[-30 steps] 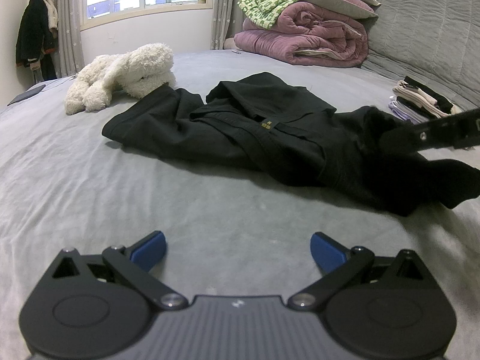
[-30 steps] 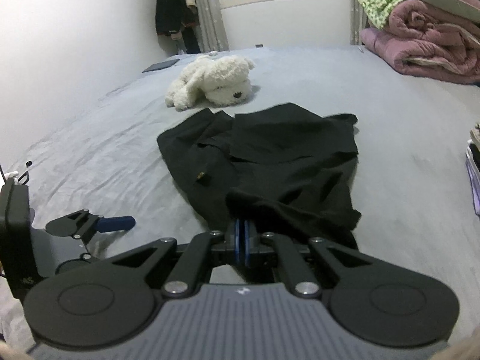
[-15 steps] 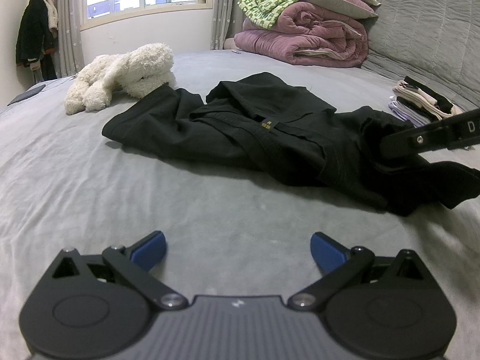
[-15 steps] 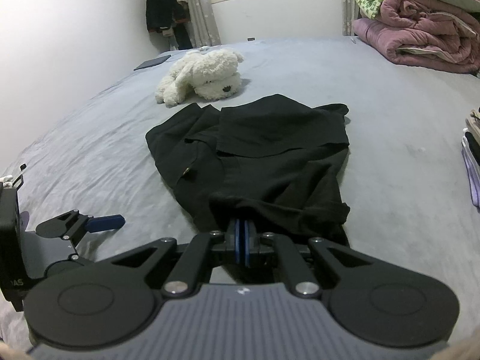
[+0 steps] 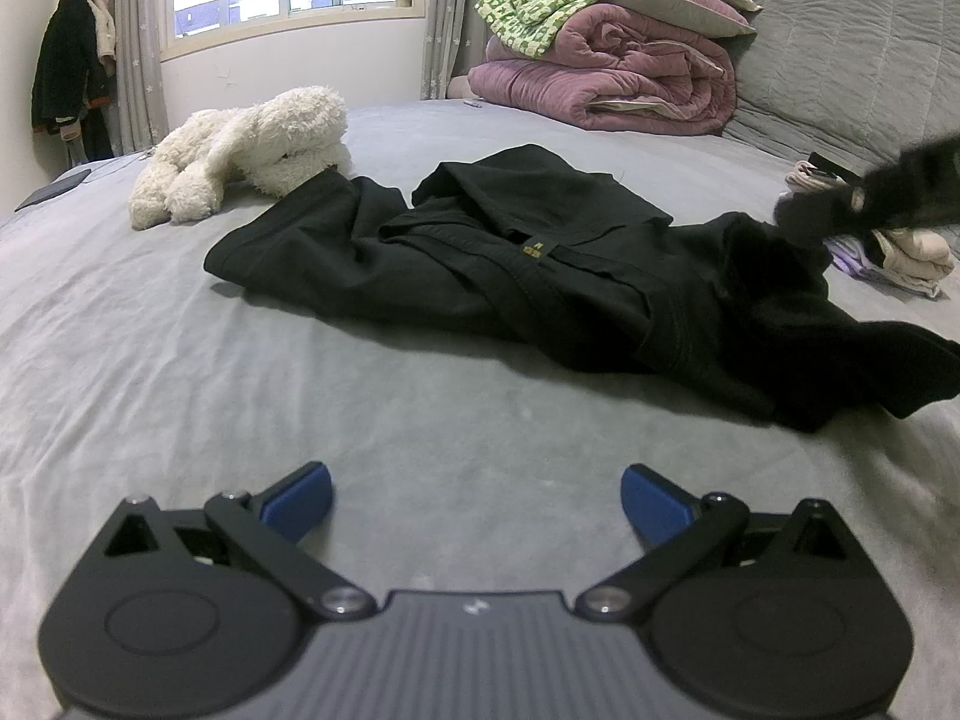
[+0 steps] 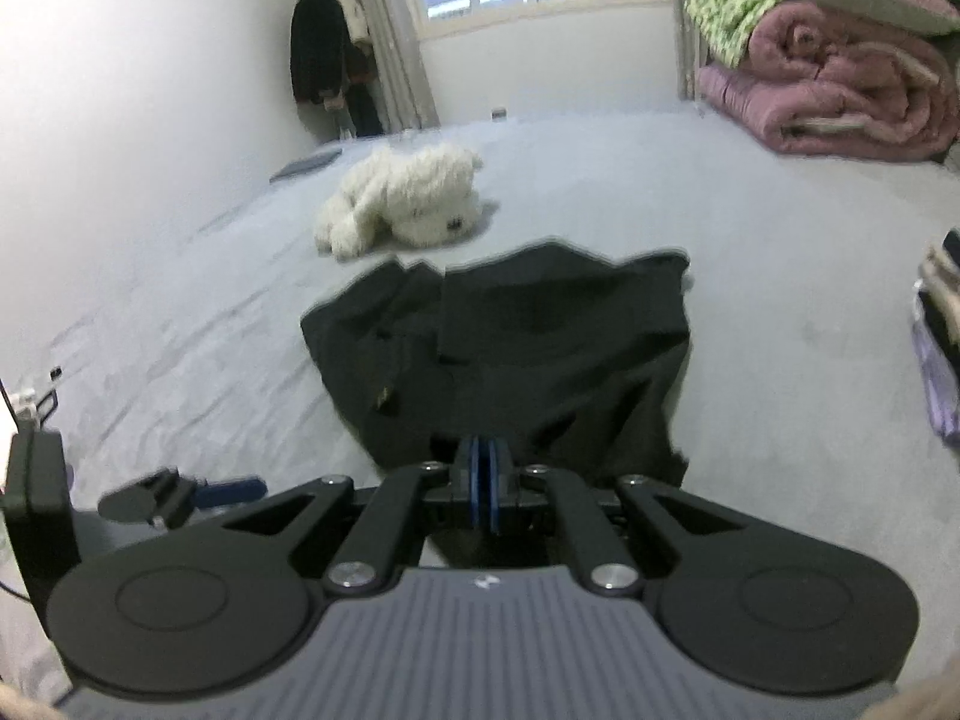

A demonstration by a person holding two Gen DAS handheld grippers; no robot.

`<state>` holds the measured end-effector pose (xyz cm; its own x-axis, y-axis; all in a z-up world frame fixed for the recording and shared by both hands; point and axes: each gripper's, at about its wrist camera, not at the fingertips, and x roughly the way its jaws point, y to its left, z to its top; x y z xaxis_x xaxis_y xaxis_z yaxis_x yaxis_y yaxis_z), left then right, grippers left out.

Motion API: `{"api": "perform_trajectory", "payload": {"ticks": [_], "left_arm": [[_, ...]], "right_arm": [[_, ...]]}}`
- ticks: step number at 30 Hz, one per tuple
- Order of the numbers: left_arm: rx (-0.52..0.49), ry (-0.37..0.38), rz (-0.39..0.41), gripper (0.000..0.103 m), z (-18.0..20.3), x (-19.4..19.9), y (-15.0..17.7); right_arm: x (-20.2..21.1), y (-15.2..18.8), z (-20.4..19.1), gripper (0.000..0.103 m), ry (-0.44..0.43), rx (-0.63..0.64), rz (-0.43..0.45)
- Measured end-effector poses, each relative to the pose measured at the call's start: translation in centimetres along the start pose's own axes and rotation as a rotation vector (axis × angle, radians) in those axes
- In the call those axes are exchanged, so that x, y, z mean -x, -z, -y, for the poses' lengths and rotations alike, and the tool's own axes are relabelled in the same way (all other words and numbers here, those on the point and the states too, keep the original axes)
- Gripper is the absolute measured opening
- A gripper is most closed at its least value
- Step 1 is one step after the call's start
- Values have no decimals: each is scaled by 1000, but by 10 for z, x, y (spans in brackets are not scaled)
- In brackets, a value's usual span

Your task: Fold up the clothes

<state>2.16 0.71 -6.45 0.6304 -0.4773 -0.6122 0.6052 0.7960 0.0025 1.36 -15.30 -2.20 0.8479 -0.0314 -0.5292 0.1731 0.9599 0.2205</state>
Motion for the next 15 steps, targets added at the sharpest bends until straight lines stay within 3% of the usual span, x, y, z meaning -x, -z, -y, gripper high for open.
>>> {"api": "perform_trajectory", "payload": {"ticks": [7,9,11,13,14,15], "left_arm": [[-4,-3,1,103,1,-1,-1],[-13,-10,1,103,3,-1,-1],[-9,-7,2,103,2,-1,-1],[-2,-2,1,103,1,-1,-1],[0,-2,-2,103,1,-1,-2],[3,-1,-6,103,0,-1,-3]], "right_arm": [[16,-11,27,4,130,-31,44],[18,-13,38,16,130,-54,32],[19,-14,43,16,122,-73,21],[15,-13,46,27,90,-103,2],[12,-13,46,44,68,-117,-7],[8,-12,45,51,38,-124,-14]]}}
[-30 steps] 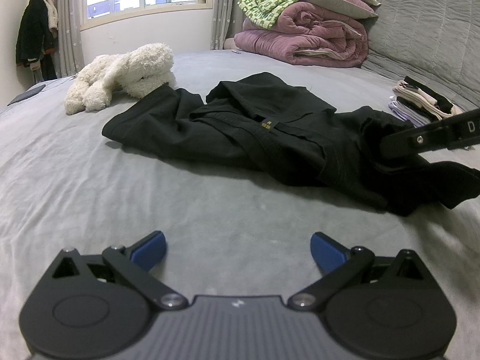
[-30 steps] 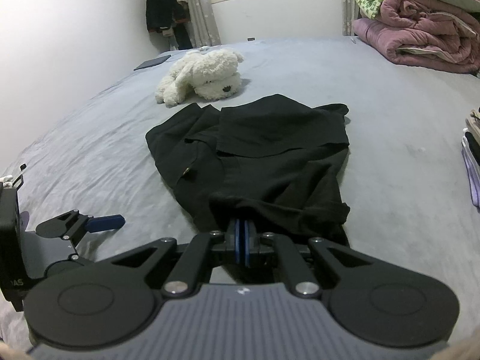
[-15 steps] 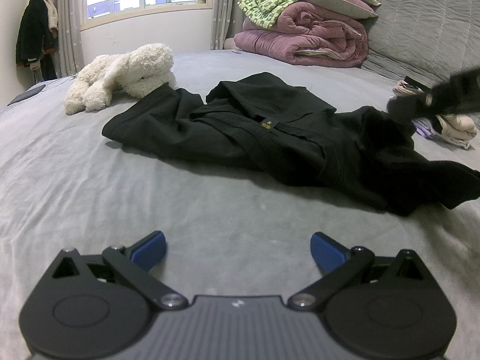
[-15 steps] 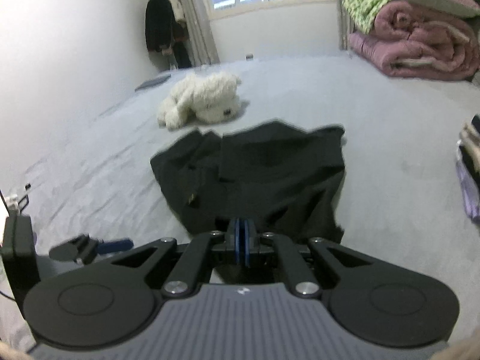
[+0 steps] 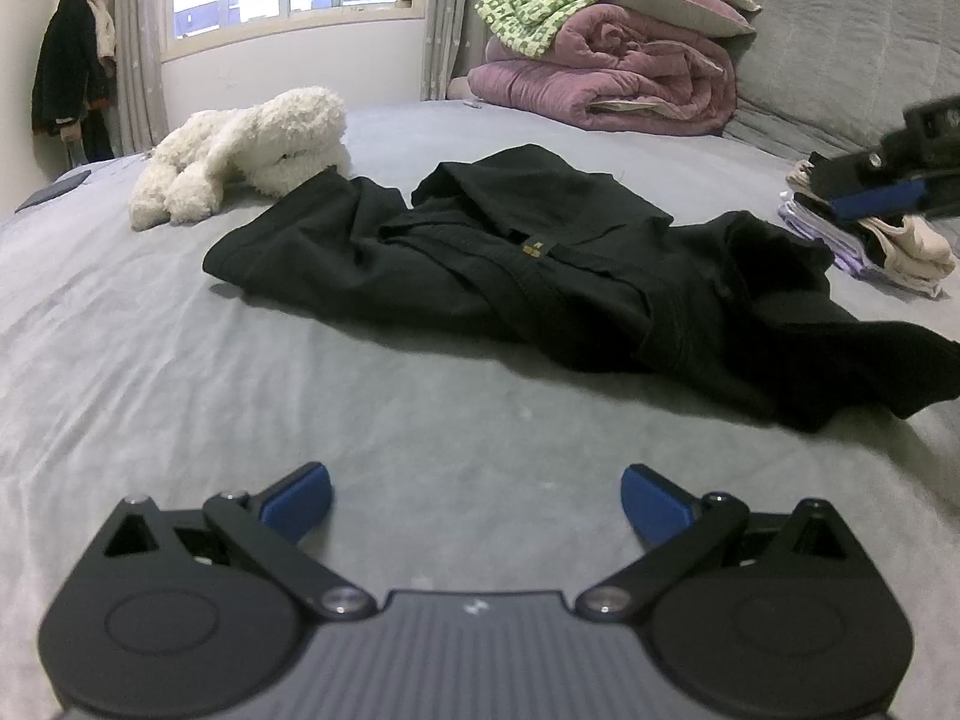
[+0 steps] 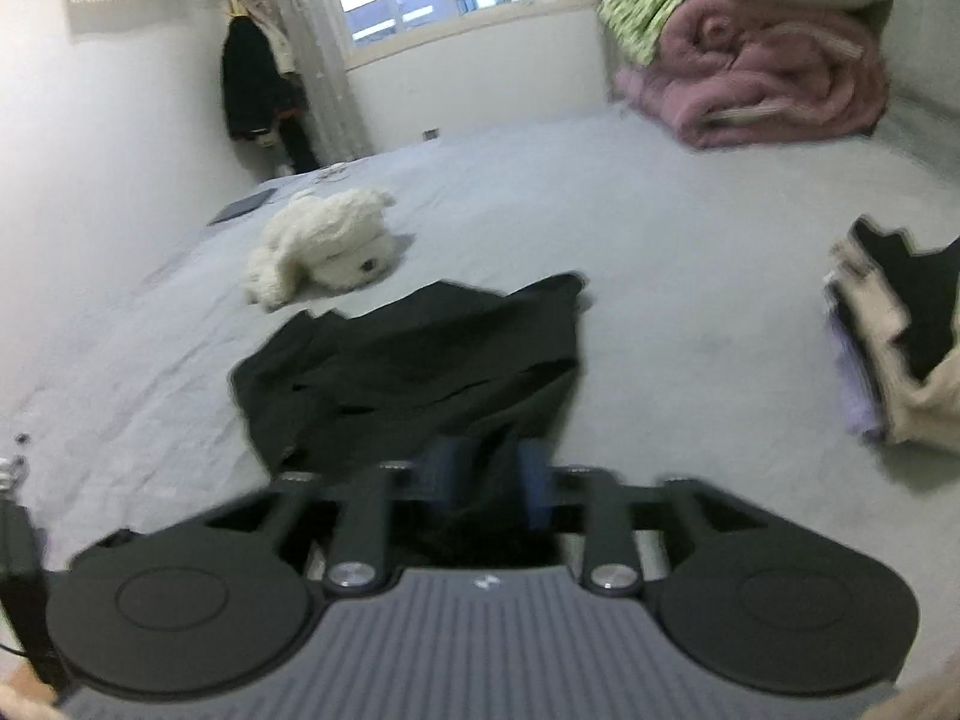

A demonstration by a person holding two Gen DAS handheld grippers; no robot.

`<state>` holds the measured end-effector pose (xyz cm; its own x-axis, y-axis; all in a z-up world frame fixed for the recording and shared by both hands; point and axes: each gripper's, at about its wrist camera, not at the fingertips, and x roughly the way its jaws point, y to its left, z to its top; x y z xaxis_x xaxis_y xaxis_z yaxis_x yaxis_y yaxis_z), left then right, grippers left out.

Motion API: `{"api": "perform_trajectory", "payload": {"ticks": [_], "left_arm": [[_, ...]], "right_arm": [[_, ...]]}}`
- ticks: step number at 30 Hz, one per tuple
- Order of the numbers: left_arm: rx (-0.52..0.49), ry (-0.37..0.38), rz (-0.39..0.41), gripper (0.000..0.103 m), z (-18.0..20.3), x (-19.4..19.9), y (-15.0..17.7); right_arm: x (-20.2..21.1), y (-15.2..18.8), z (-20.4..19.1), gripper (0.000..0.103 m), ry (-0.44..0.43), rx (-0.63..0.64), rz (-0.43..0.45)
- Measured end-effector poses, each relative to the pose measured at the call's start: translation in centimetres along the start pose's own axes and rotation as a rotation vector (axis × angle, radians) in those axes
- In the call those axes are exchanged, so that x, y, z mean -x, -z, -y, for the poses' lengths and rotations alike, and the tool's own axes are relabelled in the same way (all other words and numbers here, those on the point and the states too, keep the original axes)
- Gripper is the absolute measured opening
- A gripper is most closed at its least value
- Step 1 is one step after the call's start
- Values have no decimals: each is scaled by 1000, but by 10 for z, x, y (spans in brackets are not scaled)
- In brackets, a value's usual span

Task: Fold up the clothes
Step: 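Grasp the garment hem with the left gripper while the right gripper holds another edge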

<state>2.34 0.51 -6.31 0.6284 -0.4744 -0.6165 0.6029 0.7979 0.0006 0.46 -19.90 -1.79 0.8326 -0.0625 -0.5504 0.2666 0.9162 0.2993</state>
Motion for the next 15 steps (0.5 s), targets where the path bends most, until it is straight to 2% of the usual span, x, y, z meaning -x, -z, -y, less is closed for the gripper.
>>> {"api": "perform_trajectory", "payload": {"ticks": [2,4,6,10,12,15], "left_arm": [[18,2,-7,103,-1,0,-3],[119,8,-20,102,-8,3,-12],[202,41,-16,90,-13,6,-21],[311,133,-13,73,-17,9,-30],[363,186,-34,59,-17,4,-32],[441,263,-70,49,-13,-11,-31]], "right_arm": [[-9,1,-6,51,-34,3,-27],[-21,-2,-14,51,-56,15,-57],[-35,-9,-22,51,-81,51,-78],[-74,-28,-34,51,-106,118,-134],[-98,-34,-39,51,-109,149,-169],[-129,-38,-44,51,-118,177,-210]]}}
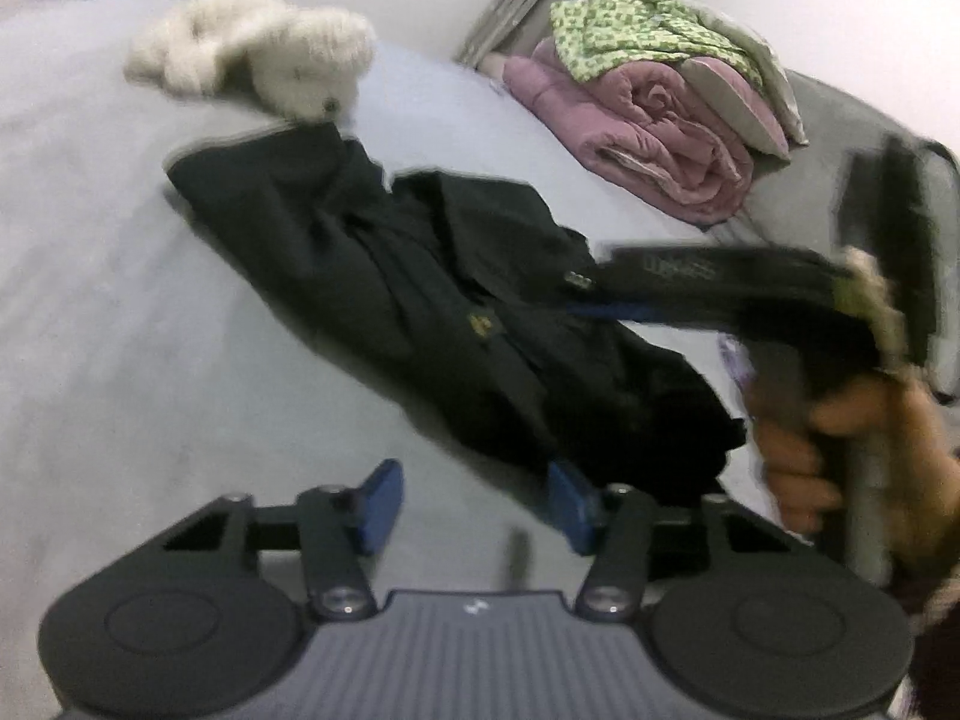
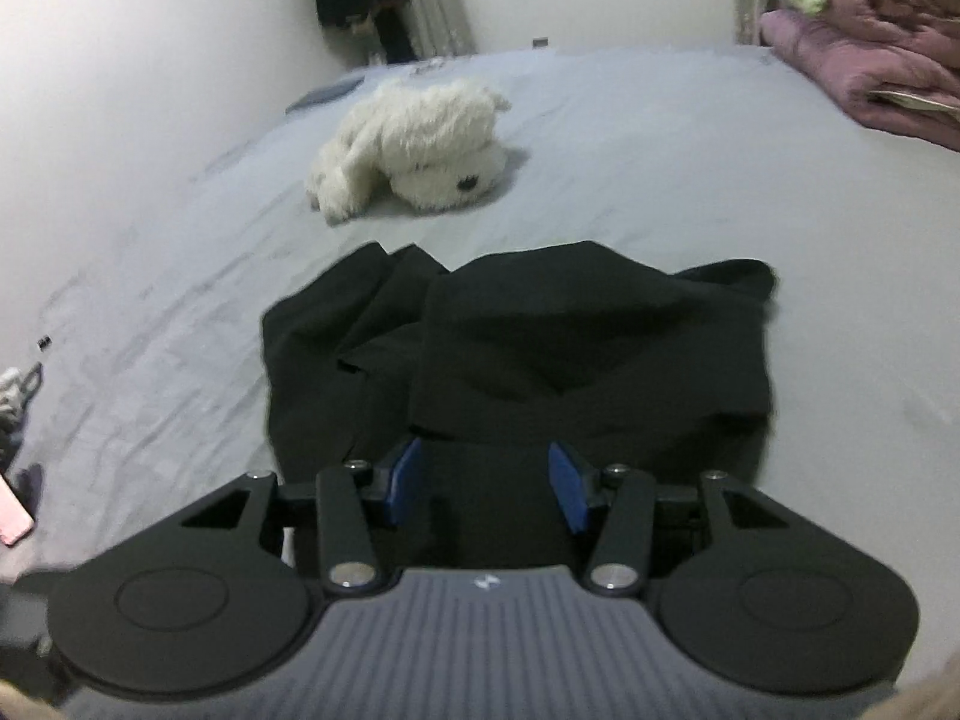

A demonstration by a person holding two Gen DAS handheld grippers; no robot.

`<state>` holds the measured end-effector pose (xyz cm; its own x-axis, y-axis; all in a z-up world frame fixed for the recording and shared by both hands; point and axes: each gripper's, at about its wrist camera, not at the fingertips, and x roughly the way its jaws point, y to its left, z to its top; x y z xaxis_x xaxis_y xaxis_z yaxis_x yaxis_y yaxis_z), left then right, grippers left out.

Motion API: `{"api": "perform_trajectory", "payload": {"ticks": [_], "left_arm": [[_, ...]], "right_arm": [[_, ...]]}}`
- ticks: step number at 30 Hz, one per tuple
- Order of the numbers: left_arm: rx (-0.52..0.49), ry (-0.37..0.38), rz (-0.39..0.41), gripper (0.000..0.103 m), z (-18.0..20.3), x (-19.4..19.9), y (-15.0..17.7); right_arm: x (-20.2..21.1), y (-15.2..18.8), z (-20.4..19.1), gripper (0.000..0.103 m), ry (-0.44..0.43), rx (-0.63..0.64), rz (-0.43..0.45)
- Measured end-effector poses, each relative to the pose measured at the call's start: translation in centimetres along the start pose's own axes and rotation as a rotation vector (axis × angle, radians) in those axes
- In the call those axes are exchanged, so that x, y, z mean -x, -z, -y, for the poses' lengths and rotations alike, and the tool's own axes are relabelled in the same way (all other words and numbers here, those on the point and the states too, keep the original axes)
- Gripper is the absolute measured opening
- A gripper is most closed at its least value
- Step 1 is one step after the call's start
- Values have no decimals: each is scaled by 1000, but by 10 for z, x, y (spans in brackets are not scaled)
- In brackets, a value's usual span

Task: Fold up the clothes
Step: 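Grasp the garment hem with the left gripper while the right gripper holds another edge, then lift the black garment high with both grippers and shake it out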

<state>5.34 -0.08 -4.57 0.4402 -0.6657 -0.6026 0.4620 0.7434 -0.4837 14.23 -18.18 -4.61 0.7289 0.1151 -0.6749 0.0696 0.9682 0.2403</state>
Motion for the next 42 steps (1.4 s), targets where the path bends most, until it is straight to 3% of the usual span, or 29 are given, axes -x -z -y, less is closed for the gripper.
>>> {"api": "perform_trajectory", "payload": {"ticks": [4,8,10,12,14,19,27,37,42], "left_arm": [[43,67,-16,39,11,-20,2],[99,75,-28,13,16,-38,5],[124,79,-27,9,17,-42,7],[122,74,-22,6,19,-38,7],[99,62,-9,4,24,-30,6],[1,-8,30,4,39,0,6],[-68,-108,82,4,38,65,0],[-176,-171,187,4,53,147,0],[-218,-161,265,4,73,188,1]], "right_arm": [[-26,-10,0,51,-29,2,-23],[-36,-20,-3,51,-37,-9,0],[-41,-25,-3,33,-6,-14,0],[-45,-27,-3,5,27,1,-11],[-43,-26,-1,3,53,16,-11],[-9,-25,21,2,159,-28,33],[80,-6,69,2,264,-145,81],[192,62,76,2,301,-209,158],[248,84,68,2,286,-235,232]]}}
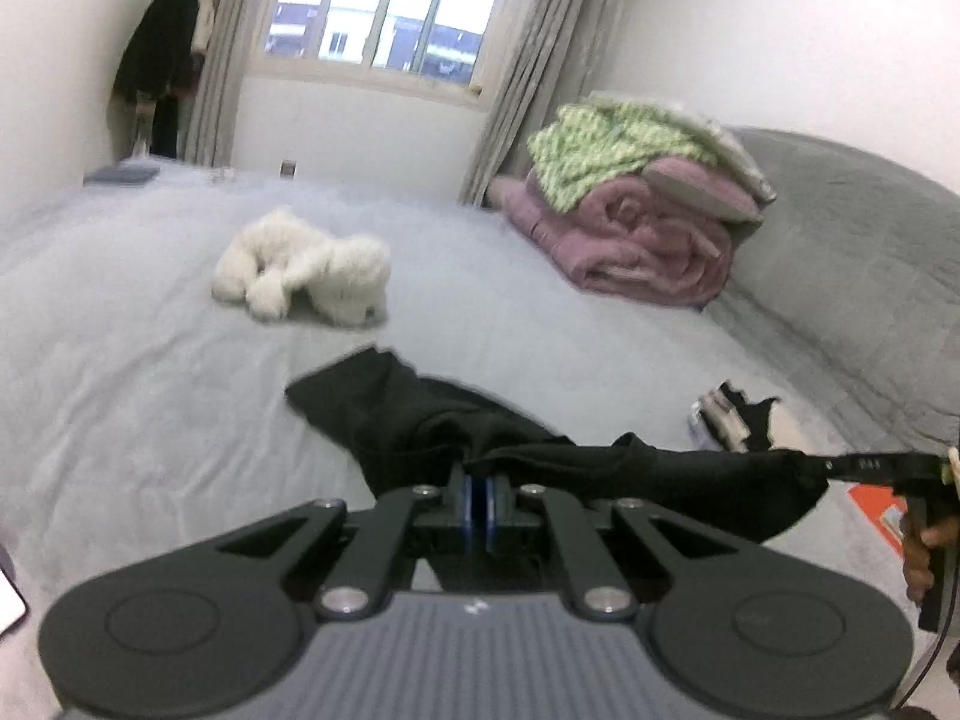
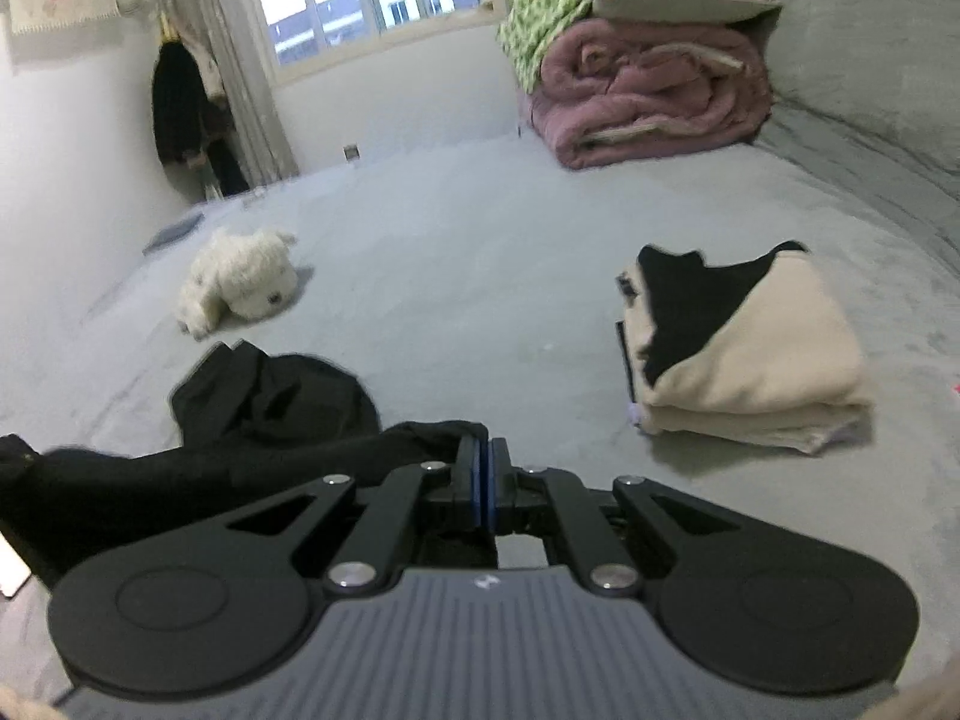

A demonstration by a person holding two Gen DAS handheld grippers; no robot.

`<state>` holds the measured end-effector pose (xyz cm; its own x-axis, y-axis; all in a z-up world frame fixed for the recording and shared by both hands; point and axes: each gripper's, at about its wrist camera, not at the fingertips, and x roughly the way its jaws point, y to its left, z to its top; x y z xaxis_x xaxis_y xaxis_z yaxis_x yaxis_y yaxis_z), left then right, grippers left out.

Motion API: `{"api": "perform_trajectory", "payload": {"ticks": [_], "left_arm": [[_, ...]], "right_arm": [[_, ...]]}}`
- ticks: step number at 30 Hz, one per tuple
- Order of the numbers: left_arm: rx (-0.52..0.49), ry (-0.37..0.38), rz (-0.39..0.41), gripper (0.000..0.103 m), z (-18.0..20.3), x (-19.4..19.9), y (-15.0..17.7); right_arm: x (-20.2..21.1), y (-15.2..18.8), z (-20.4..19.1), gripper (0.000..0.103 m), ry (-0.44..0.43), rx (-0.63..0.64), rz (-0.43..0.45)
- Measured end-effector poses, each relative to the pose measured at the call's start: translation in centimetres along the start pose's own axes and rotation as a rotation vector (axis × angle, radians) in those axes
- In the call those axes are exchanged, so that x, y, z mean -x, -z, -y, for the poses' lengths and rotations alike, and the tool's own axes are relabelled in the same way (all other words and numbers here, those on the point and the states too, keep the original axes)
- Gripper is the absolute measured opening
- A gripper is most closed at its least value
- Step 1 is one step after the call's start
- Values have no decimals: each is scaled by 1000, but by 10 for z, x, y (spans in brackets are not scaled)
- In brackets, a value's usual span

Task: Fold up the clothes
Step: 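Lift the black garment high with both grippers and shake it out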

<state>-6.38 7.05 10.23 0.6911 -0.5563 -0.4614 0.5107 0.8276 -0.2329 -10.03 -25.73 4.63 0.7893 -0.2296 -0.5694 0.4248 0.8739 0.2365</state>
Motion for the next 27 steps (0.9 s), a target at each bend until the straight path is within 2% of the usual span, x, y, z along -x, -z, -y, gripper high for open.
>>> {"api": "perform_trajectory", "payload": {"ticks": [7,18,23,27], "left_arm": [[-72,24,132,4,35,56,-30],[-215,14,382,4,86,145,-104],[-300,0,490,4,109,178,-142],[-347,-1,543,4,123,193,-168]], "right_arm": [[78,-12,-6,2,-28,27,143],[185,-61,-23,2,-88,85,415],[215,-87,-29,2,-100,110,525],[229,-109,-32,2,-113,122,592]]}}
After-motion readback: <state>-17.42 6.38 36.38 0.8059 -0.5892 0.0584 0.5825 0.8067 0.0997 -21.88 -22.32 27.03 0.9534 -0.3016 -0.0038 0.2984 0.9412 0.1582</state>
